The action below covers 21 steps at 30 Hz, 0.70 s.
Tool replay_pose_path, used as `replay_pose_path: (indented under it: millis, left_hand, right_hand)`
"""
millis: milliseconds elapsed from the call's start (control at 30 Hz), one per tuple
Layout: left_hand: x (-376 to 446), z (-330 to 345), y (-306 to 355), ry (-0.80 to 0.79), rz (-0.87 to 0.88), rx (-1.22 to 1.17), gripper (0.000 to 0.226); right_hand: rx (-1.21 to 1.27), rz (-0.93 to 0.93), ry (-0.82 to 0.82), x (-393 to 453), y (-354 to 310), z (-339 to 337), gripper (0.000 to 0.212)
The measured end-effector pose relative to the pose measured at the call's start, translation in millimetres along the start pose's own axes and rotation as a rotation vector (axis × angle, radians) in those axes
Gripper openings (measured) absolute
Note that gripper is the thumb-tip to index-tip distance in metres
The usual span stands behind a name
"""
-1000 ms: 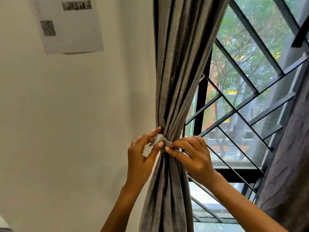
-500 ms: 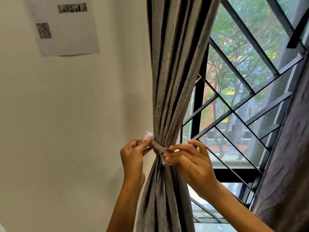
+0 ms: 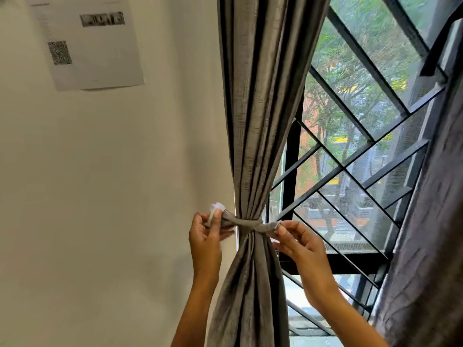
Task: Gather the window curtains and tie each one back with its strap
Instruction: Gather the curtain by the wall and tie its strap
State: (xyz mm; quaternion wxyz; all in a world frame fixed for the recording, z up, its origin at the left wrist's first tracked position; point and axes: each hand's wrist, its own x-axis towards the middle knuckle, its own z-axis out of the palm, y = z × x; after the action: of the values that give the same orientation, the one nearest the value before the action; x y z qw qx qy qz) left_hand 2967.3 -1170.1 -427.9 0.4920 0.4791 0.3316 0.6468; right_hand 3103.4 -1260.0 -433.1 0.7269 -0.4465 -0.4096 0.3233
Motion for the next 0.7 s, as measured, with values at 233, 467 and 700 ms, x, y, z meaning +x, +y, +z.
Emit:
replay_pose_path:
  millis: [233,467,700]
  left_hand:
    - [-15,9,7,-0.199,0.190,0.134,0.022]
    - [-12,14,-1,-0.181,0.260,0.233,0.034]
    - [-2,19,-14,-0.093,-0.061,-0.070,0.010]
  right_hand:
    - [-0.471,-0.321,0.060,14,6,-2,0.016]
    - [-0.453,-0.414,0.049,28,12,-14,0.013]
    - [-0.549,-0.474,-0.004,38,18,-18,0.009]
